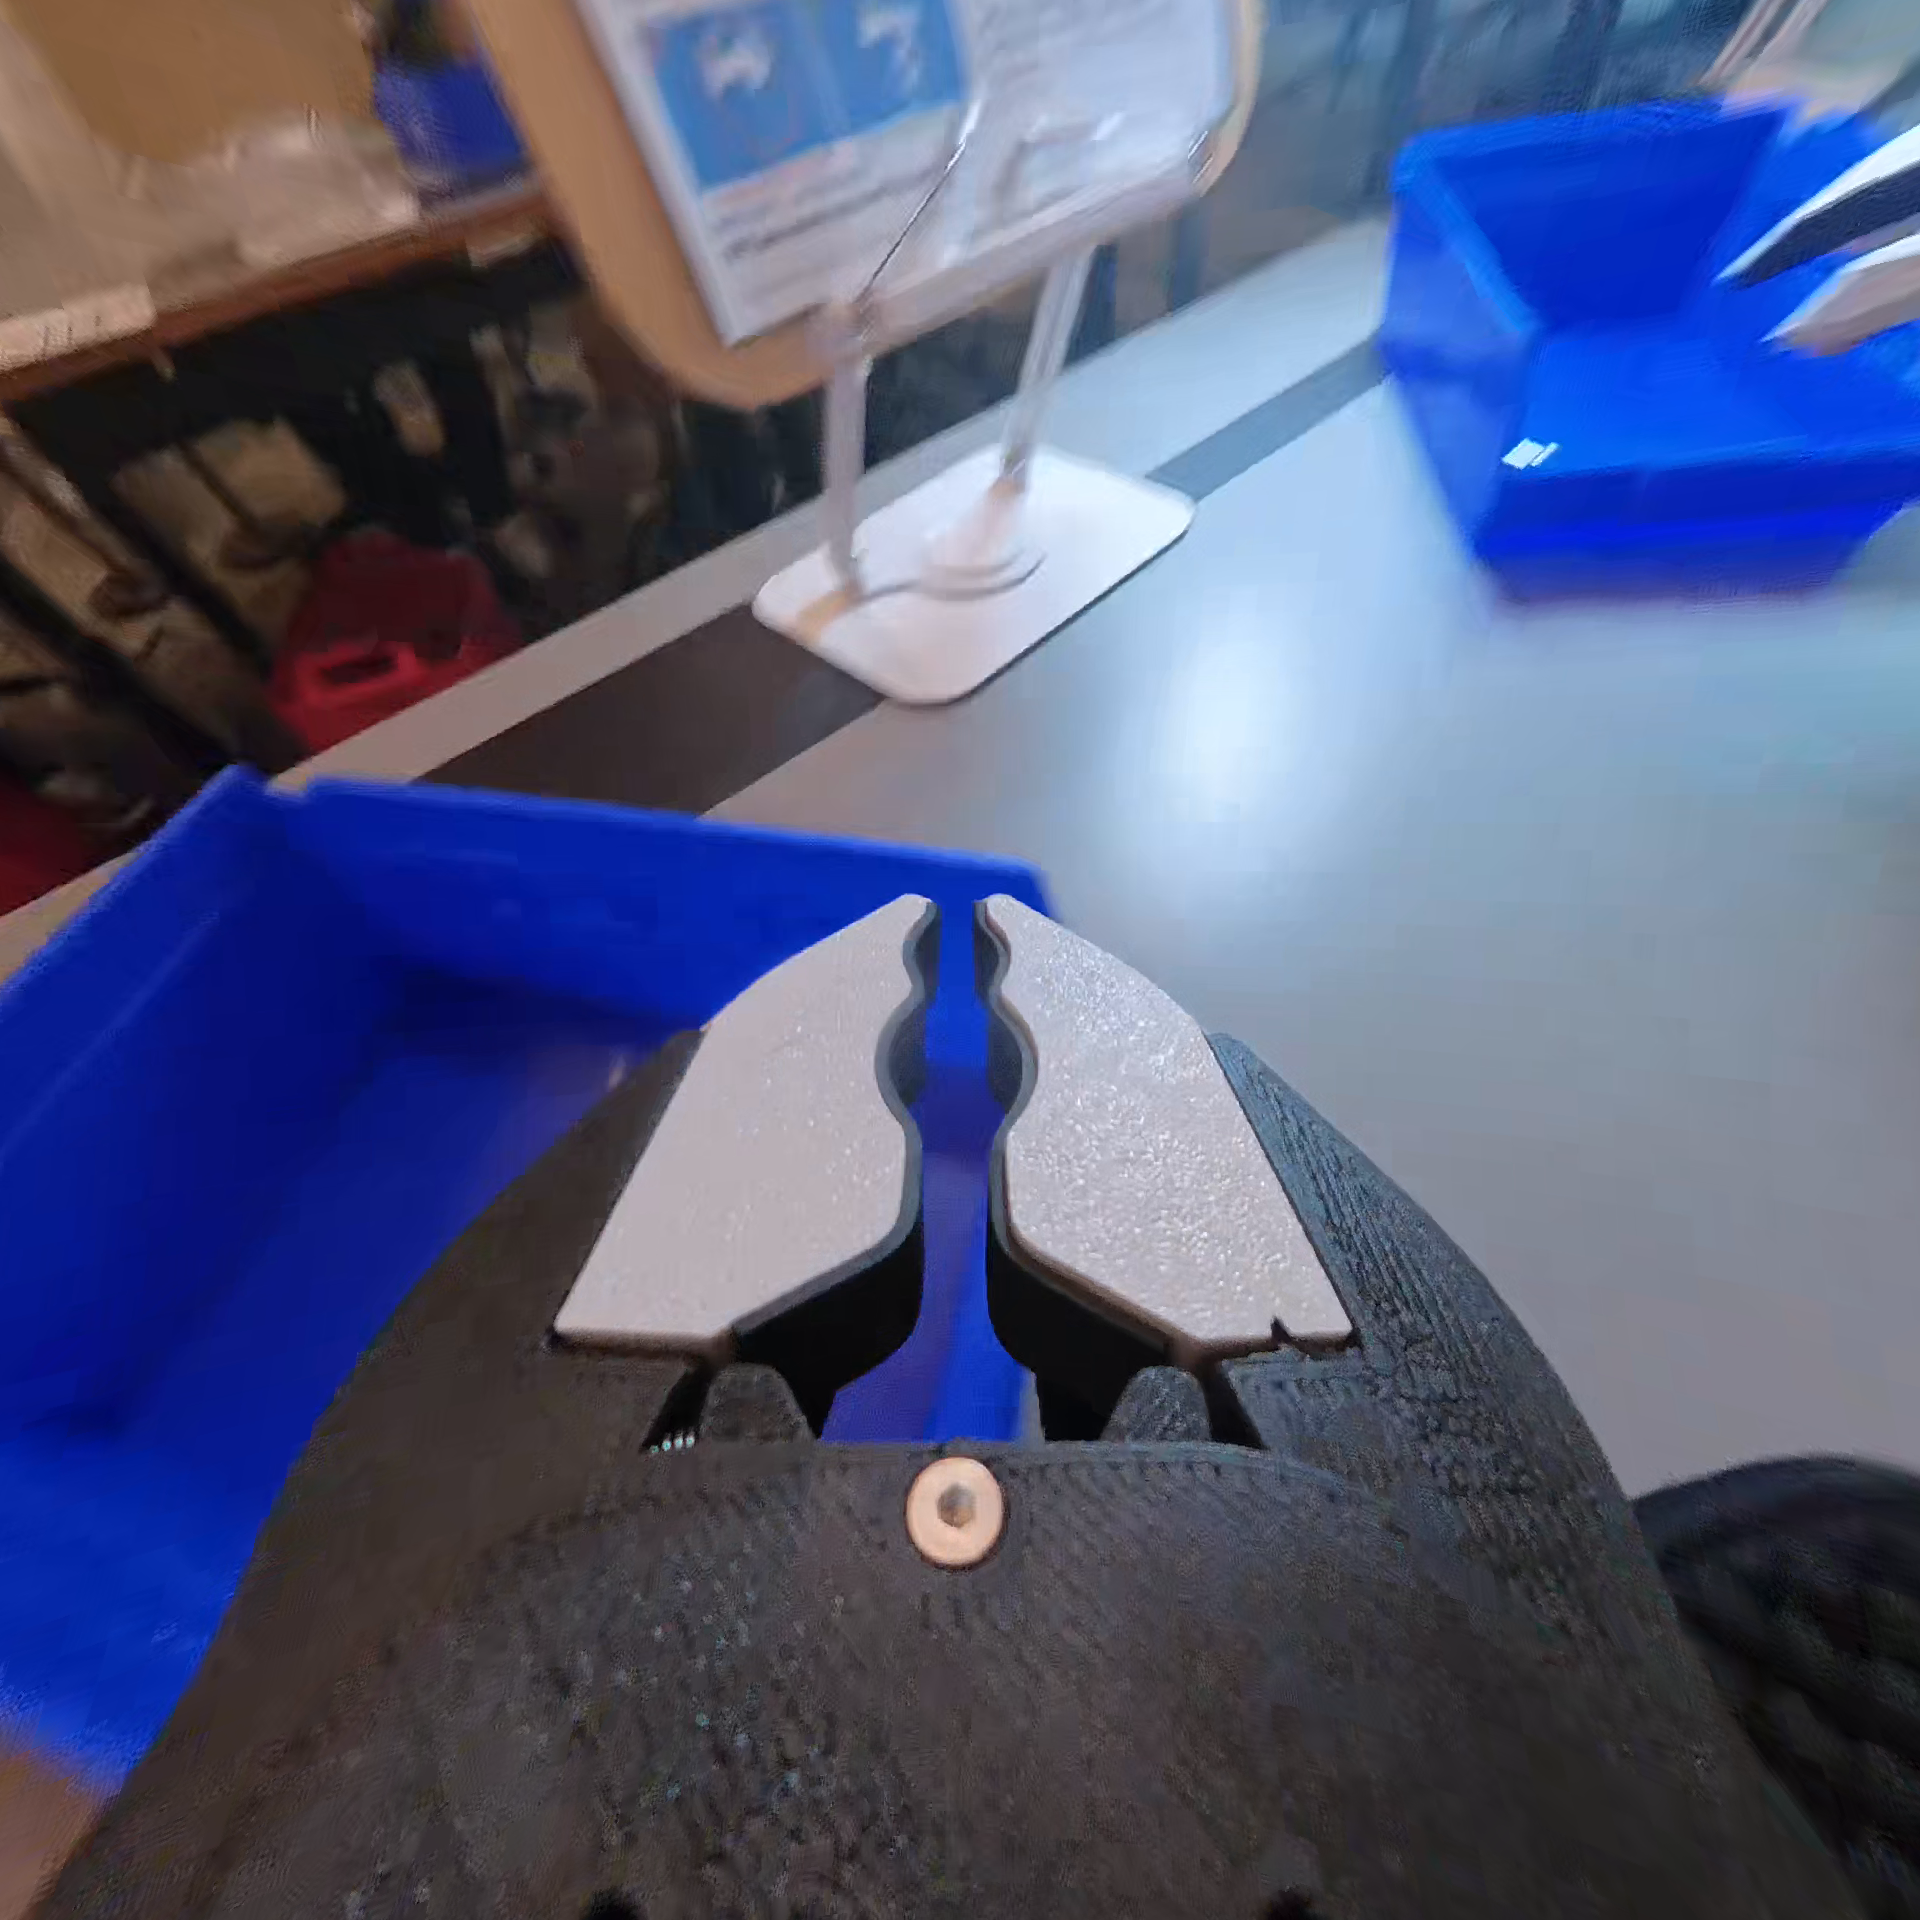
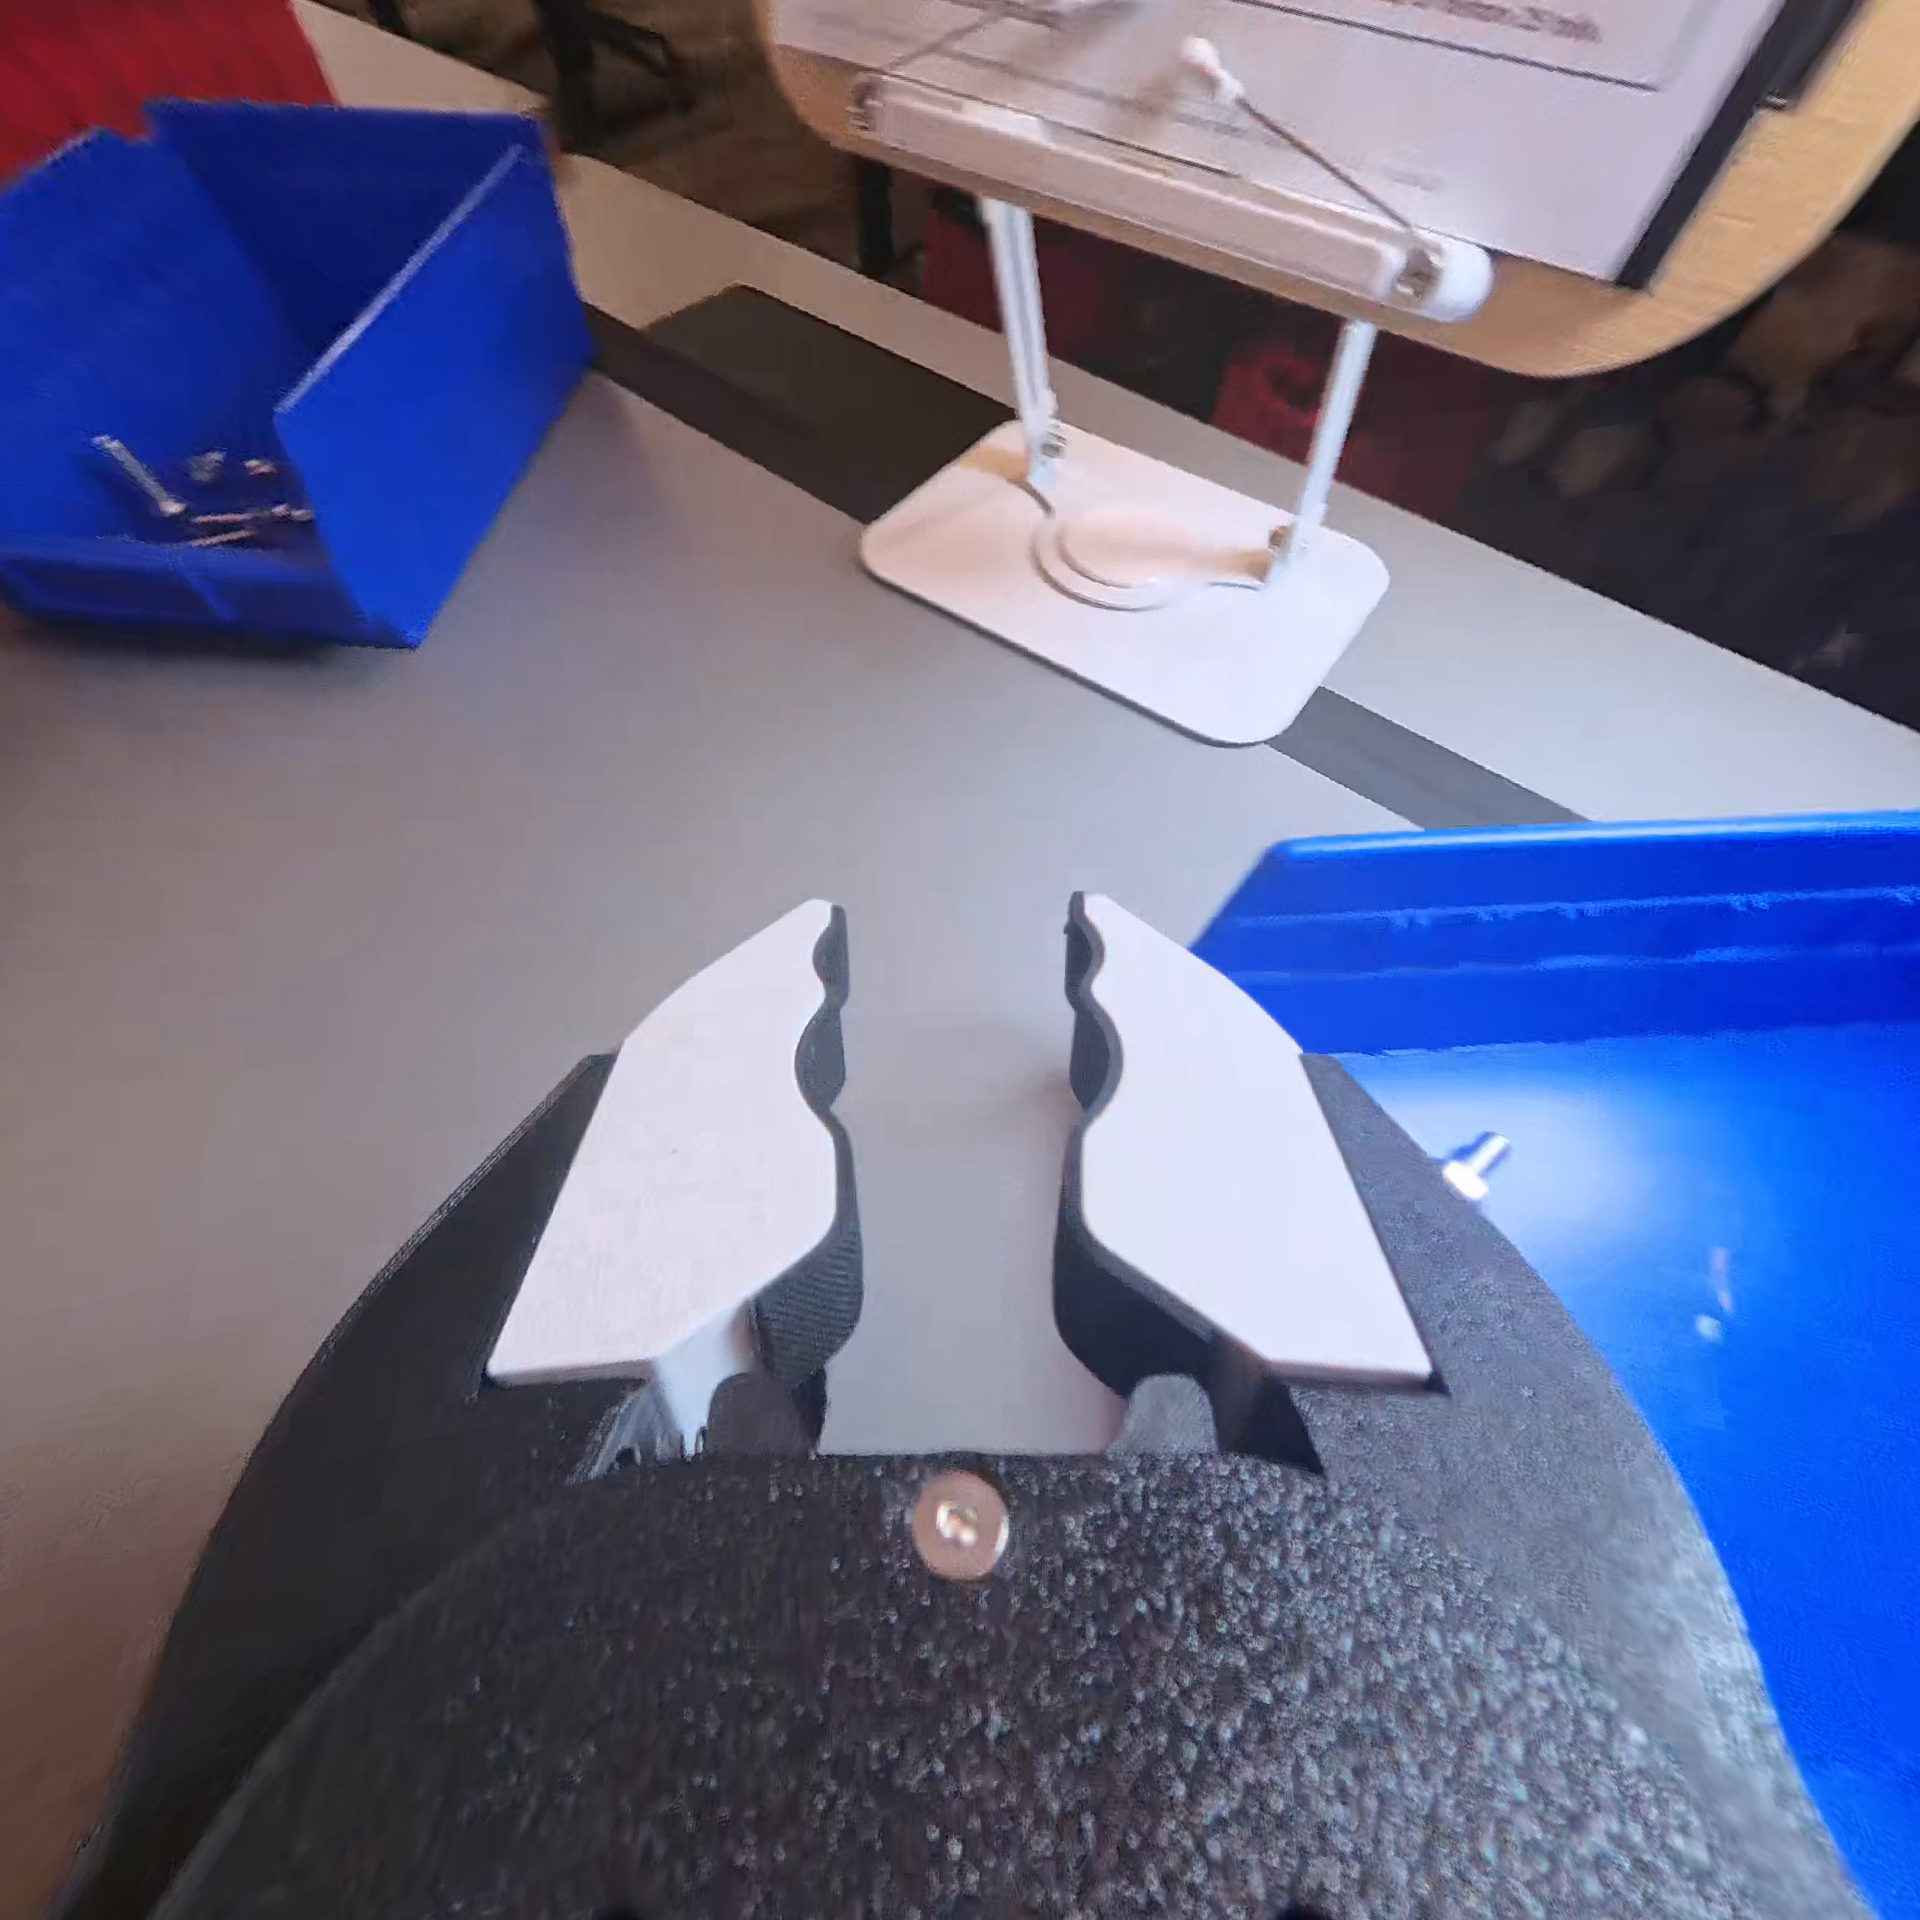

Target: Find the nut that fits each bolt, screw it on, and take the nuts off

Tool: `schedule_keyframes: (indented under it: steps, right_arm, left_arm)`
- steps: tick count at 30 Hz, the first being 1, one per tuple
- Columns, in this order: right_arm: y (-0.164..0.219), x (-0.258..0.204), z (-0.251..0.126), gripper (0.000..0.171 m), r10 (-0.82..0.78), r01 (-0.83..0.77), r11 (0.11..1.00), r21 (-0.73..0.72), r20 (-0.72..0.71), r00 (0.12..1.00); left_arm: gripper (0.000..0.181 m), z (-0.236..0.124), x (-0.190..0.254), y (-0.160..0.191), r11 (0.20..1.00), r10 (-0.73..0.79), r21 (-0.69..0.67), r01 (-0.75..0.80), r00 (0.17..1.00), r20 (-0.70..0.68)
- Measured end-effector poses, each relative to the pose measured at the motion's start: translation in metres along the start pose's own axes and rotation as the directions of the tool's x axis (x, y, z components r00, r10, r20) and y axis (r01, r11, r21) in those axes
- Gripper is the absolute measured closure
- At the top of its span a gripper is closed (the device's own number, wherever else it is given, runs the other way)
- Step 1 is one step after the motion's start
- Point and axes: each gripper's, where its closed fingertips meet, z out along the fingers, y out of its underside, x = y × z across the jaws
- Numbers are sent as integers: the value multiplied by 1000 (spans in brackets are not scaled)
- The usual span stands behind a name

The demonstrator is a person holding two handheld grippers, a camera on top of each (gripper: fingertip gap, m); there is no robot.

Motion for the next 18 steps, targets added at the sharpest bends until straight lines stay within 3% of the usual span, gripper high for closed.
schedule_keyframes:
  steps: [3, 6, 8, 9, 18]
  right_arm:
    - [12, -44, 6, 146, -54, 50, 997, 54, 94, 994]
    - [21, -70, 16, 170, -103, 82, 988, 130, 157, 982]
    - [23, -79, 20, 171, -141, 109, 977, 184, 171, 975]
    - [25, -82, 21, 171, -152, 117, 975, 187, 181, 972]
    - [27, -73, 15, 171, -95, 48, 974, 222, 205, 974]
  left_arm:
    - [163, -7, -48, 41, 940, 24, -341, -27, 1000, -11]
    - [148, -17, -72, 98, 741, -29, -671, -20, 998, -62]
    - [145, -23, -86, 125, 613, -16, -789, -40, 998, -63]
    - [144, -28, -91, 137, 545, -2, -836, -59, 997, -71]
    - [144, -38, -98, 164, 263, 86, -942, -208, 978, -192]
